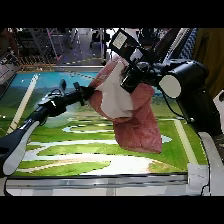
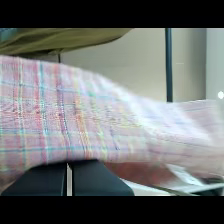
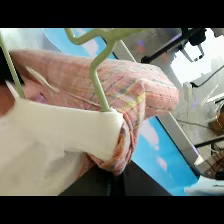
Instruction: Fold the clothes and pants, and hang the long-sleeved shirts on hangers.
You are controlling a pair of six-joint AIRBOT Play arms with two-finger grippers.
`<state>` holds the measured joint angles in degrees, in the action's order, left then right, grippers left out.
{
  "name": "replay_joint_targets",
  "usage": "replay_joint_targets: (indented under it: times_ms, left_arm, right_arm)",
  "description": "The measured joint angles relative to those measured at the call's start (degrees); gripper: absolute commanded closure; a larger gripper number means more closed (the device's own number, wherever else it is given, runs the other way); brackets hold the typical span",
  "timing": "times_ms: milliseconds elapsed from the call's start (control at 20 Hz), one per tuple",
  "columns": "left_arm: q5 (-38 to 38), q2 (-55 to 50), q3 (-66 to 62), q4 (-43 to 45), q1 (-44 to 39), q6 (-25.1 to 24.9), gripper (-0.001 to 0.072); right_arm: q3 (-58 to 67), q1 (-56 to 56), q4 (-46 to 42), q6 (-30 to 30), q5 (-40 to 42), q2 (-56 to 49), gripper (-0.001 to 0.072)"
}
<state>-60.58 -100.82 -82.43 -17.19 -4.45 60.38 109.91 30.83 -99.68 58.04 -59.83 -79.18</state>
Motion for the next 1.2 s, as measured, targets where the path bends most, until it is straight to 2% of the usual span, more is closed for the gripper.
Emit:
replay_joint_targets:
  times_ms: [250,600,1000,1200]
  left_arm:
    - [-4.1,1.9,0.0,0.1,5.2,-2.2,0.069]
    - [-7.0,2.6,0.0,0.1,7.0,-2.9,0.0689]
    - [-8.2,2.6,0.0,0.1,8.9,-3.0,0.069]
    - [-7.2,2.6,0.0,0.0,12.1,-3.0,0.069]
  right_arm:
    - [-0.4,-1.1,-0.5,-3.2,-2.8,-0.1,0.0695]
    - [-0.6,-1.3,-2.6,-4.6,-4.8,-0.2,0.0695]
    - [-0.6,-2.1,-6.9,-5.1,-7.4,-0.2,0.0696]
    - [-0.6,-3.1,-10.0,-8.5,-10.0,-0.3,0.0696]
